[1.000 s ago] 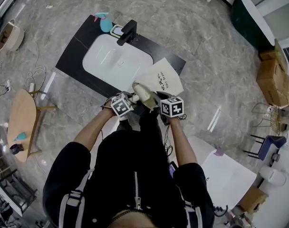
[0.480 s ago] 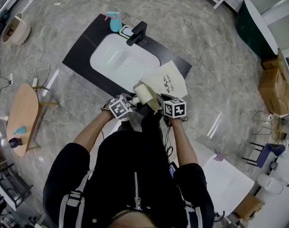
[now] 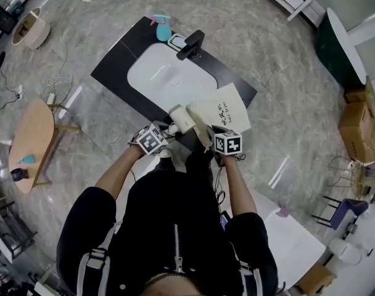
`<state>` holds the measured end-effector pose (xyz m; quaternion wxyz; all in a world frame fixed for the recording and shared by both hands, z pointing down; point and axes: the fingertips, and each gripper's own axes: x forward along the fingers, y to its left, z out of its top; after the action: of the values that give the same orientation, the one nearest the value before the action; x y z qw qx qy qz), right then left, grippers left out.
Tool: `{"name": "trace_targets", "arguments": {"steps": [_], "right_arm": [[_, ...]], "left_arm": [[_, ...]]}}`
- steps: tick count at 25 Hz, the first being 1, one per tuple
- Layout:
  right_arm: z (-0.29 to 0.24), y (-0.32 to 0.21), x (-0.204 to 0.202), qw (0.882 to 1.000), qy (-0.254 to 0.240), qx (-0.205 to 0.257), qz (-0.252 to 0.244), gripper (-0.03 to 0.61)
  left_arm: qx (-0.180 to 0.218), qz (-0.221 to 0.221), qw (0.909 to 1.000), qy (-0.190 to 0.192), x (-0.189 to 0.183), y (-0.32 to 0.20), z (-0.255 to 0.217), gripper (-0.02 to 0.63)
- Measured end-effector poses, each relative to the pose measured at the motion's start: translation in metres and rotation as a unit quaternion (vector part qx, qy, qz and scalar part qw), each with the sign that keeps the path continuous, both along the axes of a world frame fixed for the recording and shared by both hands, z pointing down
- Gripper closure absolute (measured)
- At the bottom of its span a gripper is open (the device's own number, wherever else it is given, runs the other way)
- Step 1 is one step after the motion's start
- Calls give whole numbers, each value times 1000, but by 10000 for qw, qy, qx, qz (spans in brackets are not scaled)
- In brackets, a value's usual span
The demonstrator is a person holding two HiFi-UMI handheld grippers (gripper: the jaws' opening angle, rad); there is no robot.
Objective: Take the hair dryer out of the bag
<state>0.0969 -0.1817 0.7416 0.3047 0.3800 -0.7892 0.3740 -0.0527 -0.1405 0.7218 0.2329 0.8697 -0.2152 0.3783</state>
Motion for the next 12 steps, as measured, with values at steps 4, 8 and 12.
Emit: {"name": "trace_targets", "arguments": {"steps": [4,8,12], "right_arm": [[12,3,-3,10000,47,-31,-74,520],[22,5,-7,9997,190,-86,-108,518],[26,2,-9,9990,427,-98,-113,517]], "left_arm": [[-45,-356,9992,180,-13,-2,-10,390],[72,-624,9975,315,-25,-7,-21,390],[187,-945,9942,479,-37,-13,-33,390]]}}
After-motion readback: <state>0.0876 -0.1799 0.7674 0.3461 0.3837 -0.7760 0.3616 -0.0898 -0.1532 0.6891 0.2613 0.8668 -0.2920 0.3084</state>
